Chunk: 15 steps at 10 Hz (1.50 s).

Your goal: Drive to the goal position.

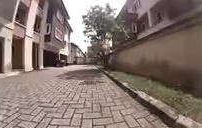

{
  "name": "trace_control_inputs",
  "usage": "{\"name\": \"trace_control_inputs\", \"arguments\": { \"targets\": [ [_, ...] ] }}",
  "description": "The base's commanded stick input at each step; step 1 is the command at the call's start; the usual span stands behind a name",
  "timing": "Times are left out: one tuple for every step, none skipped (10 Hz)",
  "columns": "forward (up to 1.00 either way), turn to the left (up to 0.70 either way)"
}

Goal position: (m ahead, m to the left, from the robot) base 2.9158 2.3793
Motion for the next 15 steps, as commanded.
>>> {"name": "trace_control_inputs", "arguments": {
  "targets": [
    [0.5,0.0],
    [0.5,0.0],
    [0.5,0.0],
    [0.5,0.0],
    [0.5,0.0],
    [0.5,0.0],
    [0.5,0.0],
    [0.5,0.0],
    [0.5,0.0],
    [0.5,0.0],
    [0.5,0.0],
    [0.5,0.0],
    [0.5,0.0],
    [0.5,0.0],
    [0.5,0.0]
  ]
}}
